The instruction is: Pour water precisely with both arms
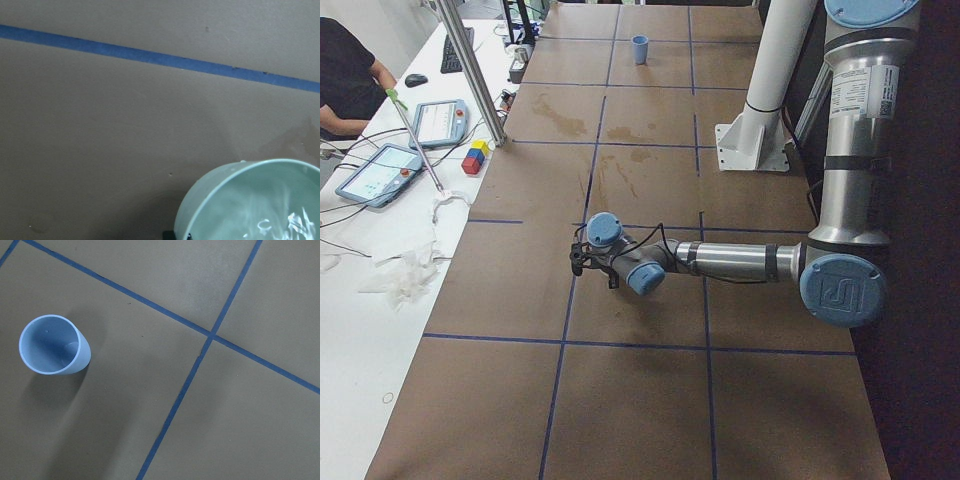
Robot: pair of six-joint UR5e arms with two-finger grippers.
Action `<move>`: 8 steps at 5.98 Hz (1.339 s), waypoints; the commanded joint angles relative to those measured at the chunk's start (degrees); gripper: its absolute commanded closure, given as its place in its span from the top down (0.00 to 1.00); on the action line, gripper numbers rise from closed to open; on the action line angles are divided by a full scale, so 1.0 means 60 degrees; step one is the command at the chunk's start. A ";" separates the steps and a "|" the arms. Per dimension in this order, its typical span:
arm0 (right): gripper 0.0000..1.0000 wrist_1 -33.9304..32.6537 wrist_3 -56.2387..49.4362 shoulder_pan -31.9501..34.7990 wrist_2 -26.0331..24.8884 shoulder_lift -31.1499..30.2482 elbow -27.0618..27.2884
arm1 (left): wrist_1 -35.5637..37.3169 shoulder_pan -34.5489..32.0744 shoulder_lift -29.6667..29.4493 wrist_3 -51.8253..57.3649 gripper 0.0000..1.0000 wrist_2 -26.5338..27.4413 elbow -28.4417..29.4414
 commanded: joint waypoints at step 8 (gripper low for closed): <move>1.00 -0.0029 0.0000 -0.0004 0.0000 0.0014 0.0002 | -0.0237 -0.0298 0.0061 0.0023 1.00 -0.0172 0.0662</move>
